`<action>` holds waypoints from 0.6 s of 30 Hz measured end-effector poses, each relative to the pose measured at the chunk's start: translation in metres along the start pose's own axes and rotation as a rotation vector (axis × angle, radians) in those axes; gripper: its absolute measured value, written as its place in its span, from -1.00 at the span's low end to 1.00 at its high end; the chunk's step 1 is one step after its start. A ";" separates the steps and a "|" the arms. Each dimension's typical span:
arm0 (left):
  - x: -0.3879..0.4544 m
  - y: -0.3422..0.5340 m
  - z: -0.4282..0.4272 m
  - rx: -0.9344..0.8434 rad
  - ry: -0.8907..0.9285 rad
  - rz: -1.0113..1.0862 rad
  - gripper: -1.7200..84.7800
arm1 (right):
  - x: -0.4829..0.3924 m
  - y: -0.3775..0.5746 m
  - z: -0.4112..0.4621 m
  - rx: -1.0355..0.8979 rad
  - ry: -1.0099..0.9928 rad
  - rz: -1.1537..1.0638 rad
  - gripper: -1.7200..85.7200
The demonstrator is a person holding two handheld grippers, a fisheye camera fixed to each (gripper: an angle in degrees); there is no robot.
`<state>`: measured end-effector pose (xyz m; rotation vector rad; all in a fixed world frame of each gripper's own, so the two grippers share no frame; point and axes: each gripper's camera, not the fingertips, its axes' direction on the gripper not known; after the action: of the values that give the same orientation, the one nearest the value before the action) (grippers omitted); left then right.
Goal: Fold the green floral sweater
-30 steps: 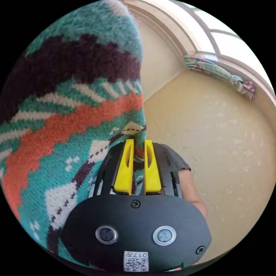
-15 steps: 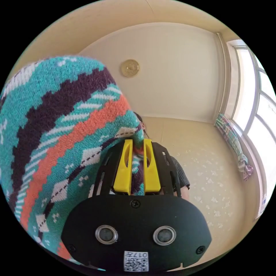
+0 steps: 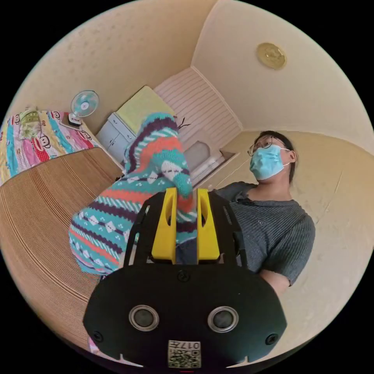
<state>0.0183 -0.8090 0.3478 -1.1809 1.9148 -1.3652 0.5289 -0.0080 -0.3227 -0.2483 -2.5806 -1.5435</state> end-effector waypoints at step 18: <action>-0.014 -0.067 0.276 0.076 -0.785 -0.022 -0.49 | -0.151 0.005 0.092 -0.125 0.633 -0.223 -0.88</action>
<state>0.2677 -0.9391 0.3068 -1.4212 1.2756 -0.7842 0.6751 0.0637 -0.3908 0.4611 -2.0627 -1.5306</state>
